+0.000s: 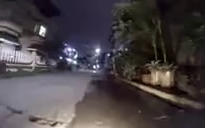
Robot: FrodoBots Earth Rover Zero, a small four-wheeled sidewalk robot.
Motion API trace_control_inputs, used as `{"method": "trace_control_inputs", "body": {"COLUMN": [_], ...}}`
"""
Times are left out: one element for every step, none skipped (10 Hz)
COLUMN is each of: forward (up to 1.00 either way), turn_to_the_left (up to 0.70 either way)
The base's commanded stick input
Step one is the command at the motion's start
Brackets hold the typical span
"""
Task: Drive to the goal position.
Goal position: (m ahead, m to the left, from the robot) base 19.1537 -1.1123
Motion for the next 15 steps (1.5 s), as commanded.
{"method": "trace_control_inputs", "body": {"forward": [0.7,0.7,0.7,0.7,0.7,0.7,0.7,0.7,0.7,0.7,0.7,0.7,0.7,0.7,0.7], "turn_to_the_left": [0.0,0.0,0.0,0.0,0.0,0.0,0.0,0.0,0.0,0.0,0.0,0.0,0.0,0.0,0.0]}}
